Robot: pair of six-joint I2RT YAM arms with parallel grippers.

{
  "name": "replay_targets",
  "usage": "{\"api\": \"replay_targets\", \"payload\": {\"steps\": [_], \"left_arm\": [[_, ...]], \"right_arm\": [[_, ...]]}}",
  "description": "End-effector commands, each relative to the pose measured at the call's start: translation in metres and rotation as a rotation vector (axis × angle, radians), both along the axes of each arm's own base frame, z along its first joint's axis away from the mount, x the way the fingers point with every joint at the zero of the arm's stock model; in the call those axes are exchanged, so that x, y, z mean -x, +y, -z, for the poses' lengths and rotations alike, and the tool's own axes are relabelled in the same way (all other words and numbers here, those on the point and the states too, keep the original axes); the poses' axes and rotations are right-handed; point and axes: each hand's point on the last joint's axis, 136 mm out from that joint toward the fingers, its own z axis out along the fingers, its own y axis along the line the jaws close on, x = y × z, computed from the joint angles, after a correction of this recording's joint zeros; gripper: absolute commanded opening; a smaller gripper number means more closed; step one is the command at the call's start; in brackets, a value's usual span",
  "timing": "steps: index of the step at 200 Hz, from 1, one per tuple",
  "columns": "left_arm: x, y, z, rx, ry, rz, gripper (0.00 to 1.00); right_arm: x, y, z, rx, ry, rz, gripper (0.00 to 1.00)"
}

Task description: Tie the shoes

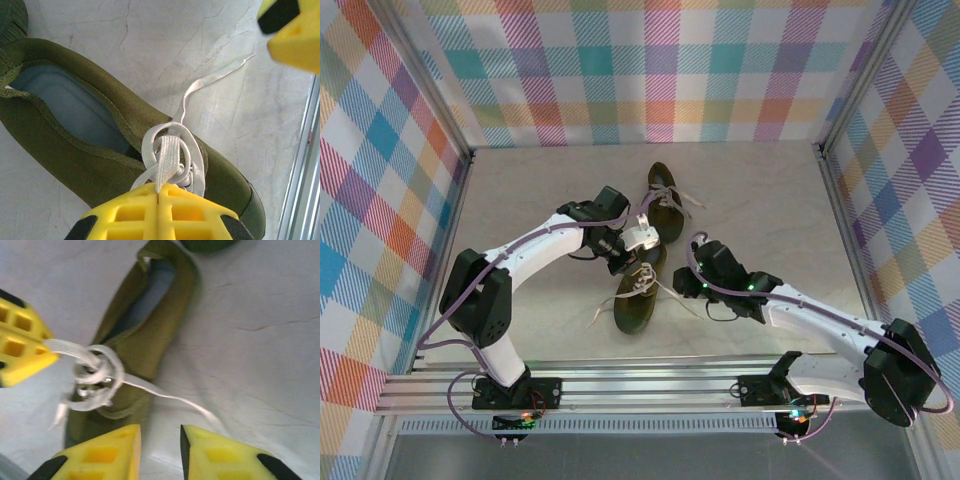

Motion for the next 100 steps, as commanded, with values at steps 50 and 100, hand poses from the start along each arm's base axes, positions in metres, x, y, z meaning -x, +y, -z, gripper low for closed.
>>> {"api": "replay_targets", "payload": {"steps": [50, 100], "left_arm": [[-0.005, -0.003, -0.008, 0.034, 0.006, -0.007, 0.0], [-0.004, -0.002, -0.007, 0.032, 0.006, -0.006, 0.0]], "right_arm": [[-0.017, 0.051, -0.013, -0.273, 0.138, 0.23, 0.22], [-0.023, 0.064, -0.009, -0.303, 0.154, 0.229, 0.3]]}}
